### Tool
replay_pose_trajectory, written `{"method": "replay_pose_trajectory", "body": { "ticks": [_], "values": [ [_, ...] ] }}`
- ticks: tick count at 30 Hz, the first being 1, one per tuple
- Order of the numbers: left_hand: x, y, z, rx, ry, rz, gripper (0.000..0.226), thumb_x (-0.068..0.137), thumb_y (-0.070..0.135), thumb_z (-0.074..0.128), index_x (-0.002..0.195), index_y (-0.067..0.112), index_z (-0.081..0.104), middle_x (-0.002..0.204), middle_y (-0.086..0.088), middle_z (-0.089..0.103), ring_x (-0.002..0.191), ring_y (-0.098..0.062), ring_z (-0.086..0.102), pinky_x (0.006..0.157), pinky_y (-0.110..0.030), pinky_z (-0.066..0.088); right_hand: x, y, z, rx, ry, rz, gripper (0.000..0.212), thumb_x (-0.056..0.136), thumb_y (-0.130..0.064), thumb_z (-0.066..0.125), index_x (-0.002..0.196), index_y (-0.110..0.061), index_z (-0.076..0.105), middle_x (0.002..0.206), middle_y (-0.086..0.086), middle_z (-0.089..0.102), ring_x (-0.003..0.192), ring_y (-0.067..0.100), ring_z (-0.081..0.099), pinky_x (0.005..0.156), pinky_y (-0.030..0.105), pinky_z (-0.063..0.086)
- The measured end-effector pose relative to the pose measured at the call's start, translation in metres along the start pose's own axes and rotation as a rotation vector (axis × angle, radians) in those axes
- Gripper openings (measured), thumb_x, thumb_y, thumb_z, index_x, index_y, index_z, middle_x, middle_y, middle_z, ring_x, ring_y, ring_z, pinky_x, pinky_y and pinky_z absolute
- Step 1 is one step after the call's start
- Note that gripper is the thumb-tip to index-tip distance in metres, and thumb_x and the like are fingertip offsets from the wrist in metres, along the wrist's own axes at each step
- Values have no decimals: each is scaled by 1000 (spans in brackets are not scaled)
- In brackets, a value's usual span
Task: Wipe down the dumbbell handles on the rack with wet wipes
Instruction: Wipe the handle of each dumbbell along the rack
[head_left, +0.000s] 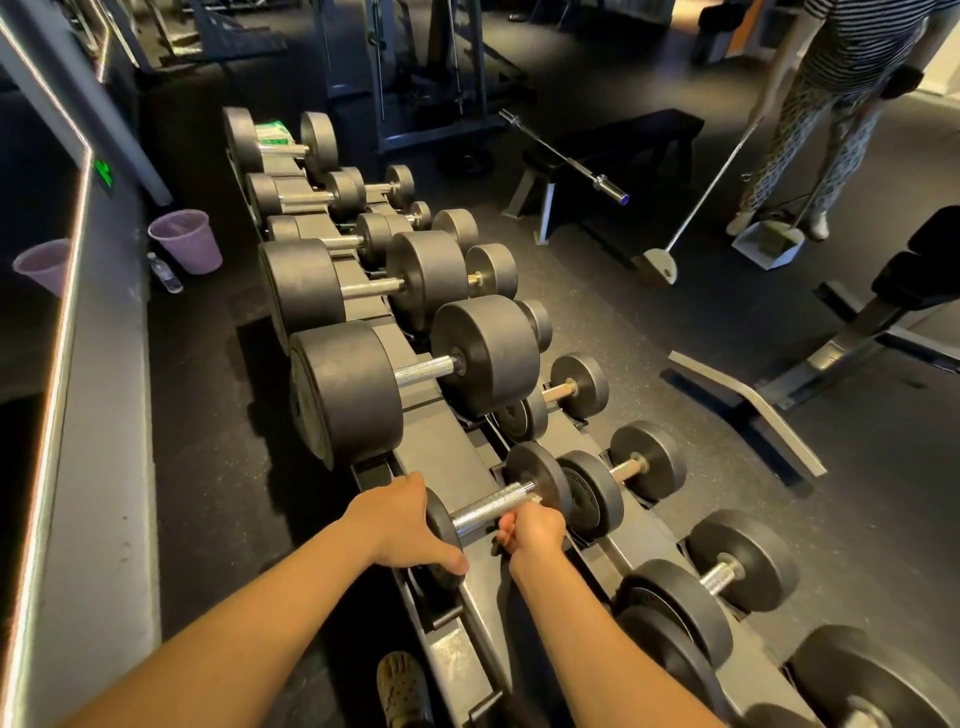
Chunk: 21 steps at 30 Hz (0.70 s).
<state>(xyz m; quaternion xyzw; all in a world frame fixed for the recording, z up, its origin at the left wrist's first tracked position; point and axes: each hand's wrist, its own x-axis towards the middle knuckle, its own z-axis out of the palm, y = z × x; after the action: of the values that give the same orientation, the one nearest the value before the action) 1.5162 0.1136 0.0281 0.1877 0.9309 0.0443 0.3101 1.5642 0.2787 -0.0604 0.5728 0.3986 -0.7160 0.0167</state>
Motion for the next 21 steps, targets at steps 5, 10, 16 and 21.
{"method": "replay_pose_trajectory", "body": {
  "ticks": [5, 10, 16, 21],
  "values": [
    [-1, 0, 1, -4, 4, -2, 102, 54, 82, 77, 130, 24, 41, 115, 6, 54, 94, -13, 58, 84, -32, 55, -9, 6, -14, 9, -84, -84, 33, 106, -23, 50, 88, -3, 69, 61, 4, 57, 47, 11, 45, 46, 25, 40],
    [0, -2, 2, -10, 6, 7, 105, 54, 83, 77, 132, 24, 39, 119, 6, 53, 97, -14, 59, 87, -33, 56, -8, 10, -21, -368, 62, -456, 27, 102, -20, 58, 78, -14, 70, 74, 6, 70, 64, 18, 67, 65, 37, 60],
    [1, -1, 4, -16, 23, 9, 99, 55, 81, 77, 127, 25, 40, 111, 7, 52, 90, -11, 58, 80, -28, 56, -10, 22, -30, -1016, 148, -1047, 9, 100, -26, 62, 92, -25, 66, 89, -13, 59, 70, 5, 60, 67, 25, 56],
    [2, -3, 5, -21, 25, 15, 98, 55, 81, 77, 126, 25, 40, 111, 7, 52, 91, -12, 58, 84, -31, 57, -4, 7, -32, -1332, 32, -1271, 14, 94, -27, 70, 106, -22, 65, 117, -6, 52, 88, 8, 59, 74, 24, 58]
  ]
}}
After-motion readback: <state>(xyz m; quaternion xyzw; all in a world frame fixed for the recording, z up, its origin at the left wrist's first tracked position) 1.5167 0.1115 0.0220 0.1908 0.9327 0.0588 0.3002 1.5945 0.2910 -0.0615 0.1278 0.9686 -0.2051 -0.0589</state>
